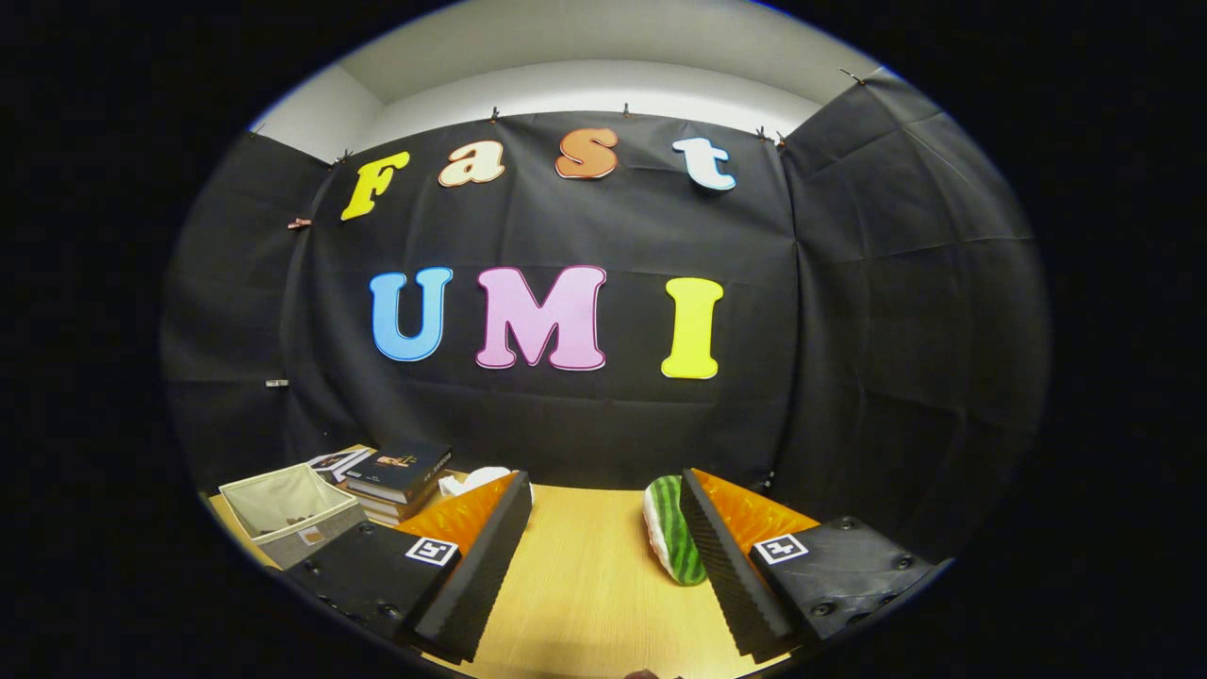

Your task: Open the storage box then place both shoes into the box .Put the left shoe in first, then the right shoe, with the right side of both shoes facing outward in a uniform manner.

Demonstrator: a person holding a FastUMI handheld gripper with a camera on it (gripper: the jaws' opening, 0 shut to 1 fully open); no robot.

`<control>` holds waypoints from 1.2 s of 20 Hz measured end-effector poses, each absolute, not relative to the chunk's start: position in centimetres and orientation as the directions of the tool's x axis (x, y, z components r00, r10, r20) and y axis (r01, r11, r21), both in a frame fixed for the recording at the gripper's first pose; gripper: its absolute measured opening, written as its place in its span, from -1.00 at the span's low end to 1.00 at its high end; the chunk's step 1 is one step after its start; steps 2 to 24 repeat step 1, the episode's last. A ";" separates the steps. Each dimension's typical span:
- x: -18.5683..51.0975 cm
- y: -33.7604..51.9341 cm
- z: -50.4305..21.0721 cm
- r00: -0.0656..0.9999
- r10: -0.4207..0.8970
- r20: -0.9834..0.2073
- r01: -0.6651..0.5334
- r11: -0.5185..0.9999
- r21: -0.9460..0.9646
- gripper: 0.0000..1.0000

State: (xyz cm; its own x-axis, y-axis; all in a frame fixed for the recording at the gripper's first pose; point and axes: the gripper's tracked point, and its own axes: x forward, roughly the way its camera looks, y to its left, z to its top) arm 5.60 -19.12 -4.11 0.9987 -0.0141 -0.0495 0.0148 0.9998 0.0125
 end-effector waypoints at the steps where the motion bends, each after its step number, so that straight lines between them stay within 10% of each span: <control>1: 5.6 -19.3 -4.6 0.998 -0.023 -0.060 0.023 1.000 0.005 0.95; 24: 5.6 -19.3 -4.6 0.998 -0.023 -0.060 0.023 1.000 0.005 0.95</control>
